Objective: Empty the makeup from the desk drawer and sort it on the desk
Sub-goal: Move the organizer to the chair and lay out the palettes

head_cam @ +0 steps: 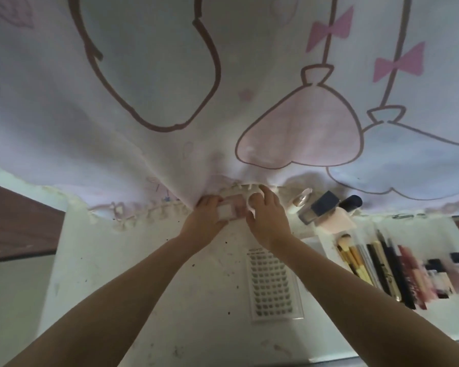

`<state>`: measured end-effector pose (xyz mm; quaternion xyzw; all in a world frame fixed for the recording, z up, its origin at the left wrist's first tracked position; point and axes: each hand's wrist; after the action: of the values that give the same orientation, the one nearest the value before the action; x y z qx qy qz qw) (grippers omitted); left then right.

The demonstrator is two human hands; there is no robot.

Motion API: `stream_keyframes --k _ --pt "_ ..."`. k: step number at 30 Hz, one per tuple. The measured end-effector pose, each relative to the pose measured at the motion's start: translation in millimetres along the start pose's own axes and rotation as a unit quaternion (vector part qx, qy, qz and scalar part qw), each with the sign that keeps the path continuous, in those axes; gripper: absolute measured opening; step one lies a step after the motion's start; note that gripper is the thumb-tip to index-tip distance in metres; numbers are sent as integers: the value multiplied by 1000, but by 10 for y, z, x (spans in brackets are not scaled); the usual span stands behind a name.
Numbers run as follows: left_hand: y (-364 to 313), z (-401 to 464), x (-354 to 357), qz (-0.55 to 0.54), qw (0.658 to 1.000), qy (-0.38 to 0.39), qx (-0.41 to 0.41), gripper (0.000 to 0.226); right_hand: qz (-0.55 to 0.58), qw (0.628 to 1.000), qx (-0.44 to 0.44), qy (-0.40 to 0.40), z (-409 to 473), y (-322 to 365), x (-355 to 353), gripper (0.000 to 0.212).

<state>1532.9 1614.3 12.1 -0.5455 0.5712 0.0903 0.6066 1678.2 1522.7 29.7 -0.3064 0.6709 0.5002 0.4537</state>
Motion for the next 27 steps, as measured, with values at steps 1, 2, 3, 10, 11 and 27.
stream_keyframes --k 1,2,3,10,11,27 --pt "74 -33 -30 11 1000 6 -7 53 1 1000 -14 -18 -68 58 9 31" --pt "146 -53 -57 24 1000 11 -10 54 1 999 -25 -24 -139 124 39 34" --pt "215 -60 -79 37 999 15 -12 53 0 999 -38 -18 -230 208 74 35" --pt "312 23 -121 141 990 12 4 56 1 990 -96 105 -762 636 609 57" --pt "307 44 -119 140 990 13 5 57 -19 988 -83 127 -787 656 664 60" --pt "817 -777 -448 140 980 131 44 52 -84 975 -9 204 -784 796 628 60"
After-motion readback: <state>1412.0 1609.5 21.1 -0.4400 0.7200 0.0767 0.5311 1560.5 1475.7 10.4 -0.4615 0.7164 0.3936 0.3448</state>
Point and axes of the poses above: each hand's wrist, its own z-axis towards the middle knuckle, its own x-axis out of the palm, y = z × x, and after that the axes turned 5 degrees about -x, right-handed
